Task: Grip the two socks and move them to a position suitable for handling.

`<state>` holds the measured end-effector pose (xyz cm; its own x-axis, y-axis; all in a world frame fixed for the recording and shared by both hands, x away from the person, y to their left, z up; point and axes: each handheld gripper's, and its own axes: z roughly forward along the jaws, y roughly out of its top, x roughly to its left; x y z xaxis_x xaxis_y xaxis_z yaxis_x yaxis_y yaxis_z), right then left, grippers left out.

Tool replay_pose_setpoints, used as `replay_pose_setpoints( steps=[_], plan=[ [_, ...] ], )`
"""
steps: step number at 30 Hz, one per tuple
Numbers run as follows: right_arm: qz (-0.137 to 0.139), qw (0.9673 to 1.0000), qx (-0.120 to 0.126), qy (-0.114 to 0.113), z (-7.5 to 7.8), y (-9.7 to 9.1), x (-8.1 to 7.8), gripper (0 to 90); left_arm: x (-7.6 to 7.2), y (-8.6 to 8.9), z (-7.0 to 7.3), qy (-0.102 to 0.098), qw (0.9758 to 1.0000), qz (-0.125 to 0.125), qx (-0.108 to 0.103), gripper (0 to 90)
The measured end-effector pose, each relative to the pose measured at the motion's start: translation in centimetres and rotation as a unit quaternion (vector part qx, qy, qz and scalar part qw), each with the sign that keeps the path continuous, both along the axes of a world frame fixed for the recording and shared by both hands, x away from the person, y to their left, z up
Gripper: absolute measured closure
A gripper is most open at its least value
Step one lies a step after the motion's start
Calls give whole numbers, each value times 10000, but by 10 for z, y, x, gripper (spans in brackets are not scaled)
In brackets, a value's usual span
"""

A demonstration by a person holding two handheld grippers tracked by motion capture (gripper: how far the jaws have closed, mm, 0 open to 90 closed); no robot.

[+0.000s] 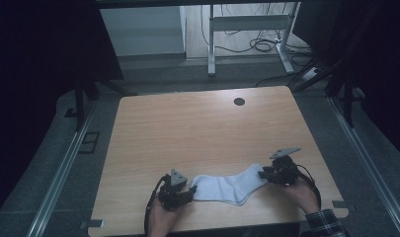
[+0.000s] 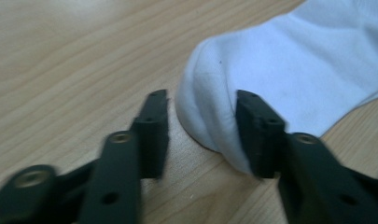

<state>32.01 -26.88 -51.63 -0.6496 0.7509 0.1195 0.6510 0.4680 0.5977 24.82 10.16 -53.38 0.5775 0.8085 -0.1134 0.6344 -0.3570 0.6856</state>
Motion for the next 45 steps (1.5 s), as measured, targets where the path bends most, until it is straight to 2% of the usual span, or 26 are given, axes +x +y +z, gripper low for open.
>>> replay_pose_setpoints(
  steps=[1, 3, 6, 8, 10, 12, 14, 15, 17, 18, 19, 20, 22, 25, 28, 30, 32, 33, 35, 37, 41, 43, 45],
  plan=[
    [12, 10000, 51, 57, -1, 1, 0, 699, 1, 1, 0, 29, 10000, -14, -67, 630],
    [31, 10000, 4, 40, 1, 3, -1, 744, 6, 2, 1, -4, 10000, -8, 29, 700],
    [103, 9999, 14, 67, 2, 9, -3, 750, 17, 5, 2, -72, 9998, 36, 191, 732],
    [135, 9999, -20, 31, 2, 15, -3, 738, 31, 8, 2, -118, 9994, 130, 305, 734],
    [140, 9999, -47, -46, 1, 20, 0, 719, 44, 10, 2, -168, 9987, 231, 421, 713],
    [92, 9999, -54, -103, 0, 24, 5, 689, 55, 12, 3, -203, 9981, 356, 454, 632],
    [-37, 9998, -57, -203, 1, 26, 8, 636, 61, 14, 7, -265, 9983, 444, 275, 539],
    [-75, 9996, -13, -270, 2, 27, 9, 639, 62, 14, 9, -274, 9985, 441, 196, 536],
    [-62, 9996, -22, -283, 4, 28, 7, 705, 62, 13, 11, -320, 9986, 402, 148, 563],
    [-39, 9995, -72, -306, 4, 28, 6, 756, 61, 12, 11, -269, 9990, 327, 131, 601],
    [-46, 9995, -61, -305, 4, 28, 5, 808, 61, 12, 11, -236, 9992, 292, 124, 684],
    [-54, 9995, -52, -315, 4, 28, 5, 817, 61, 10, 10, -203, 9994, 227, 183, 719],
    [-14, 9994, -54, -328, 6, 28, 4, 838, 58, 8, 10, -293, 9991, 172, 257, 836],
    [56, 9991, 8, -415, 14, 29, -2, 840, 52, 9, 20, -438, 9987, 159, 204, 854],
    [164, 9985, 75, -520, 27, 29, -10, 839, 42, 12, 39, -576, 9982, 77, 147, 854],
    [238, 9981, 119, -564, 36, 27, -15, 840, 34, 14, 54, -594, 9982, -43, 81, 853],
    [299, 9976, 151, -604, 43, 26, -20, 840, 28, 15, 63, -635, 9979, -122, 41, 853],
    [332, 9975, 148, -607, 46, 26, -21, 840, 27, 14, 65, -589, 9981, -183, 38, 852],
    [383, 9977, 87, -545, 49, 25, -20, 840, 26, 11, 64, -586, 9980, -229, 54, 849],
    [336, 9983, 84, -476, 49, 23, -16, 839, 30, 8, 57, -505, 9983, -258, 148, 845],
    [340, 9990, 18, -278, 36, 24, -4, 835, 42, 5, 36, -387, 9981, -189, 430, 843],
    [322, 9992, -37, -252, 28, 26, 2, 832, 47, 6, 28, -359, 9982, -138, 450, 817],
    [307, 9992, -74, -236, 21, 28, 7, 818, 52, 6, 19, -386, 9975, -2, 584, 766]
  ],
)
